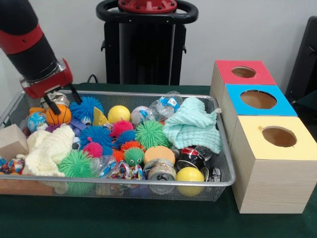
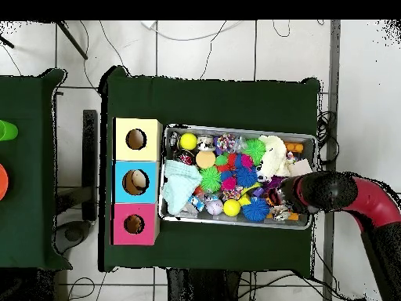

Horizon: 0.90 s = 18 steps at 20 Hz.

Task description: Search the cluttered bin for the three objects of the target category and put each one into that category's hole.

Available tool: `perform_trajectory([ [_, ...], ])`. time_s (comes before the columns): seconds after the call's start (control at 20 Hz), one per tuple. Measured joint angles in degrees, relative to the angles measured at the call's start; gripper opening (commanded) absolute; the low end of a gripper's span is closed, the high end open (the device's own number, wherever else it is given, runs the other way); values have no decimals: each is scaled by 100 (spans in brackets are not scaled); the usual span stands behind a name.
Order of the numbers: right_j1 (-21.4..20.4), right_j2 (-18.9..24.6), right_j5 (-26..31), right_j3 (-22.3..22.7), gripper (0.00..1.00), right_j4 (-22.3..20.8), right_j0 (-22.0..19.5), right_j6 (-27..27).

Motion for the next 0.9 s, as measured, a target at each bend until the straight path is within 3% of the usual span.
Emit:
perform_trajectory([
  [0.25, 110, -1, 404, -446, 100, -24, -71, -705],
  [0.55, 15, -23, 468, -627, 100, -47, 33, -945],
  [0.9, -326, -310, 402, -626, 100, -148, 826, -941],
])
